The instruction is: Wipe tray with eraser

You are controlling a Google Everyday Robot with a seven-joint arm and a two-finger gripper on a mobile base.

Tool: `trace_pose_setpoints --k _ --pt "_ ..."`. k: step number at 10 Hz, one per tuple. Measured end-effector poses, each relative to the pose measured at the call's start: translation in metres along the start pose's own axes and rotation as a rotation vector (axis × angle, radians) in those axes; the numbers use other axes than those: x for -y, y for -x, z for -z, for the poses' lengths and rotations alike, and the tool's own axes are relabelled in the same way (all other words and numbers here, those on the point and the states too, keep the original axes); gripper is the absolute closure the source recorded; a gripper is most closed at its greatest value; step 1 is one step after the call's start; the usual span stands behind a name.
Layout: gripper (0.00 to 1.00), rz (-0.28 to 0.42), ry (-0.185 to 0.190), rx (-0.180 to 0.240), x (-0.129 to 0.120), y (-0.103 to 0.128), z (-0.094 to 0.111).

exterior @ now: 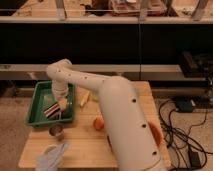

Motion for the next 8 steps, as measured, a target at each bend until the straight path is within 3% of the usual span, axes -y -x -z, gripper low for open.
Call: trace_pose_setpoints --k 4,8 --pt "1.0 -0.06 -0.042 -0.019 0.041 -0.035 0.002" --pt "1.0 -0.053 -0.063 -0.009 0.074 -0.023 -0.006"
